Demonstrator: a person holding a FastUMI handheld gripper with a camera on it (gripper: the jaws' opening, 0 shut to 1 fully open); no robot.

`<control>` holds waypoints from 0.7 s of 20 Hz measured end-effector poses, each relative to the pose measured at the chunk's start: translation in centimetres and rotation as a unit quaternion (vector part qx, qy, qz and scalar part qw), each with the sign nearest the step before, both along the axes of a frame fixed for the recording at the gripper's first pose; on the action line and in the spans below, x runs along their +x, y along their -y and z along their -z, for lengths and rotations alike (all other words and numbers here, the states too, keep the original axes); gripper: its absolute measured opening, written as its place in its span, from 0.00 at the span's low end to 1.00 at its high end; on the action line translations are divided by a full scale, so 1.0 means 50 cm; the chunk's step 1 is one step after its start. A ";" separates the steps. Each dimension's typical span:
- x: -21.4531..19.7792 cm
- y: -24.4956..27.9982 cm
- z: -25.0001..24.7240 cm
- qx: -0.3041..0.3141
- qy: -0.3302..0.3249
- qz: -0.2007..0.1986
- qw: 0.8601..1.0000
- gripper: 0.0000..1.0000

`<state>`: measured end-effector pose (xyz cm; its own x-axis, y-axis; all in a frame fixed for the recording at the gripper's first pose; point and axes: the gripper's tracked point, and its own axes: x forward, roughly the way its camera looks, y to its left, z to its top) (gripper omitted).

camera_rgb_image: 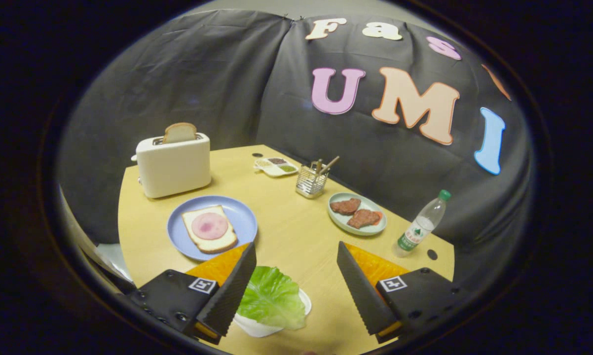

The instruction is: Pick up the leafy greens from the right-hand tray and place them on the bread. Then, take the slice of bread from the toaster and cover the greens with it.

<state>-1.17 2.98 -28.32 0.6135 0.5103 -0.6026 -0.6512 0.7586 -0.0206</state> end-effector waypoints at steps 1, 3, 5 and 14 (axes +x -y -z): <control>-0.007 0.000 0.018 -0.004 -0.009 -0.004 1.000 1.00; -0.024 -0.003 0.052 -0.012 -0.026 -0.011 1.000 1.00; -0.037 -0.003 0.083 -0.022 -0.039 -0.017 0.999 1.00; -0.086 -0.008 0.182 -0.049 -0.107 -0.039 0.992 1.00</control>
